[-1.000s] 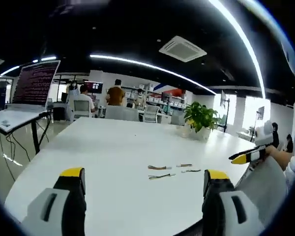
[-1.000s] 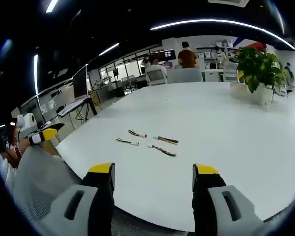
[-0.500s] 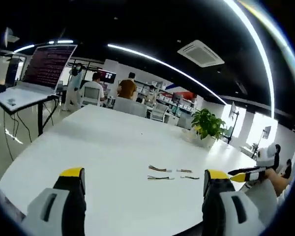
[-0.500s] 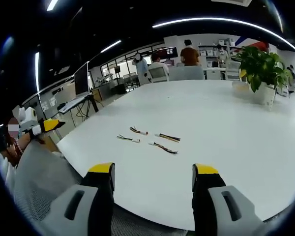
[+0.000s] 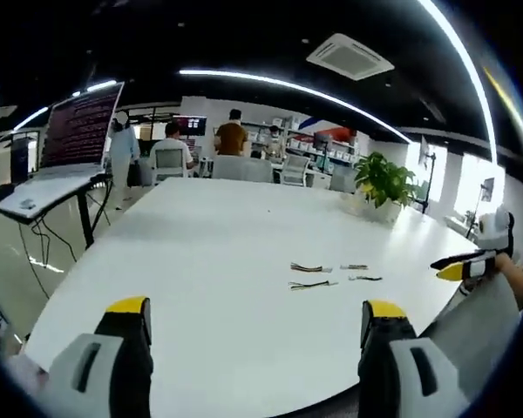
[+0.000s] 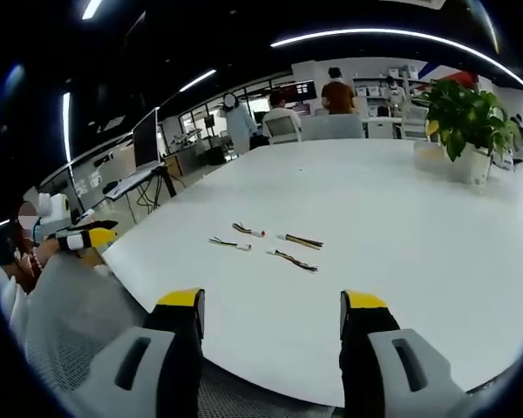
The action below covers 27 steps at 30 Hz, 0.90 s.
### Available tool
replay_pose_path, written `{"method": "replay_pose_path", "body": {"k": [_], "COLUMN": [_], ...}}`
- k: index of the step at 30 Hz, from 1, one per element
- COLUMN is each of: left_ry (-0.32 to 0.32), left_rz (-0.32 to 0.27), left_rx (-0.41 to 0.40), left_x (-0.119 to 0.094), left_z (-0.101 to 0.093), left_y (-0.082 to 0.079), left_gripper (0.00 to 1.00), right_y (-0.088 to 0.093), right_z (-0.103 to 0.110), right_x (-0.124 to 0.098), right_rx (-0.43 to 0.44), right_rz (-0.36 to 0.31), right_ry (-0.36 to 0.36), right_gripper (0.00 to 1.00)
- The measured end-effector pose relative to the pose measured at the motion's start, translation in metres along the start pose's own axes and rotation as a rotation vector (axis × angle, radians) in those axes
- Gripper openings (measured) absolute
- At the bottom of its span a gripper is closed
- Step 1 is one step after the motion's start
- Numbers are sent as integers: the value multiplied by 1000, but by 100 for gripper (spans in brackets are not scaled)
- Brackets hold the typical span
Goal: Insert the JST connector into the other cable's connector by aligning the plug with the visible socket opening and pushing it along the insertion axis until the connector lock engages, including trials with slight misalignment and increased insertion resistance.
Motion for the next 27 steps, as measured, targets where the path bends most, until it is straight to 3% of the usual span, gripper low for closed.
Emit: {"method": "replay_pose_path", "body": {"k": [3, 6, 8, 11, 13, 17, 20, 23, 27], "left_ry": [-8, 4, 10, 17, 26, 28, 36, 90, 139], "left_rz": [4, -30, -42, -19, -17, 25, 33, 54, 29], "left_rx": [57, 80, 78, 81, 74, 36, 56, 117, 116], "left_x": [-1, -1, -2, -1, -1, -2, -2, -1, 2], "left_z": [2, 0, -1, -2, -3, -1, 0, 1, 6], "left_y": [0, -4, -5, -3, -4, -2, -3, -4, -15], "left_gripper": [99, 99, 99, 99, 99, 99, 99, 99, 99], "right_y": [0, 1, 5, -1, -3, -10, -14, -21, -27], "right_z": [1, 2, 2, 1, -1, 0, -6, -14, -20], "right_x": [0, 0, 1, 1, 0, 2, 4, 5, 5], "right_rx": [-3, -9, 5, 49, 56, -2, -10, -4, 12], "right_rz": [2, 8, 60, -11, -25, -64, -61, -105, -168], "right_ry": [-2, -14, -22, -64, -75, -108, -89, -86, -102], "right_gripper": [61, 63, 65, 66, 68, 69, 74, 76, 75]}}
Point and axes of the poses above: the point that each gripper's makers call its tool centre point, and the gripper's own axes: x roughly forward along the fingers, z roughly to its left, y roughly out of its underside, the point moved 7 cm from there along -x, roughly backward along the fingers, and after that the axes turned 6 degrees about -z, right-handed, at the moved point
